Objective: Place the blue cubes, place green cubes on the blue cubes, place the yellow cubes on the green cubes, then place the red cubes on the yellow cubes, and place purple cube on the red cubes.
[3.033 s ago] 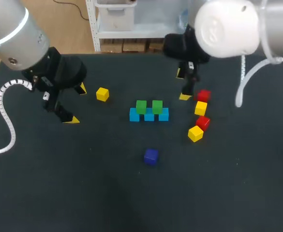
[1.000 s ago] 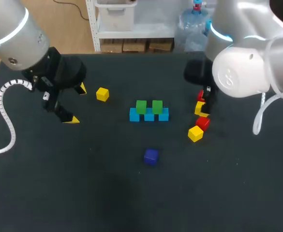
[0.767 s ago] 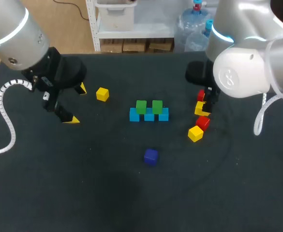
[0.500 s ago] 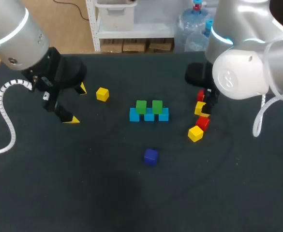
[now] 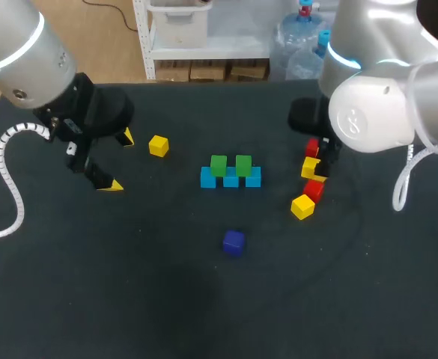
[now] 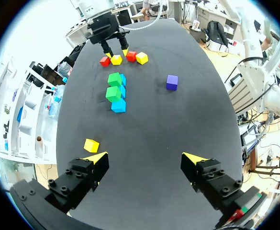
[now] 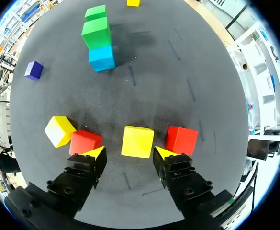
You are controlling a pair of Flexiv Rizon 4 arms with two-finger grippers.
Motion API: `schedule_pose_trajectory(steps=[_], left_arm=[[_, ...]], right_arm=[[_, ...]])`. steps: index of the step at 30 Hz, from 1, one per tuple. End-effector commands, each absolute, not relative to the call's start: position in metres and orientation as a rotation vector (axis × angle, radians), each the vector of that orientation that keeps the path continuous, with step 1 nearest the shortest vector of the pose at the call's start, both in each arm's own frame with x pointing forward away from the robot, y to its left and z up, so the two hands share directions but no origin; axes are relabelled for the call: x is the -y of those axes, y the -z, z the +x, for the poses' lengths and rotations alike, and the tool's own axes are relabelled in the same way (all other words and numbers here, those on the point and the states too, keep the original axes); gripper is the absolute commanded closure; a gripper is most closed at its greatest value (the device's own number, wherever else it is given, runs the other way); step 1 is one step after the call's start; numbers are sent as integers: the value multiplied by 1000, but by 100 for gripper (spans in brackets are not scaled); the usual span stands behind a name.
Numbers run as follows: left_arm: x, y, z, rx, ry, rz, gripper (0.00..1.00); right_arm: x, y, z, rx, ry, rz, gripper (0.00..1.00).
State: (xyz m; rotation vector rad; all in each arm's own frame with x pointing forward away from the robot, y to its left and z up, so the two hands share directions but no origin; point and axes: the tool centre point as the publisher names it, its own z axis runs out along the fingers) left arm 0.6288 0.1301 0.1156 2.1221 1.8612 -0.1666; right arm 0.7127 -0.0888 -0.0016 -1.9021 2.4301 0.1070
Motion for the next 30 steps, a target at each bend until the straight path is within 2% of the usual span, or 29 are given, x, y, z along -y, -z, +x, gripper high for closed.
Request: schedule_pose_trajectory(steps=[1,7,18,19,20,24,30], left_arm=[[-131,-115,629,-1857,169,2123,0],[-131,-115,629,-1857,169,2123,0],[-131,-115,629,-1857,169,2123,0],[-131,-115,629,-1857,169,2123,0],[-131,-115,629,-1857,169,2123,0],[-131,-115,629,-1857,169,2123,0],[-131,-115,629,-1857,169,2123,0]], right_arm=[[88,3,715,-2428,-109,-1901,37],[86,4,718,-2425,-109,-1896,39],[87,2,721,-2420,-102,-1894,58],[87,2,721,-2420,-101,-1894,62],[87,2,721,-2419,-101,-1894,72],[87,2,721,-2421,-102,-1890,98],[87,0,721,-2417,-100,-1892,100]])
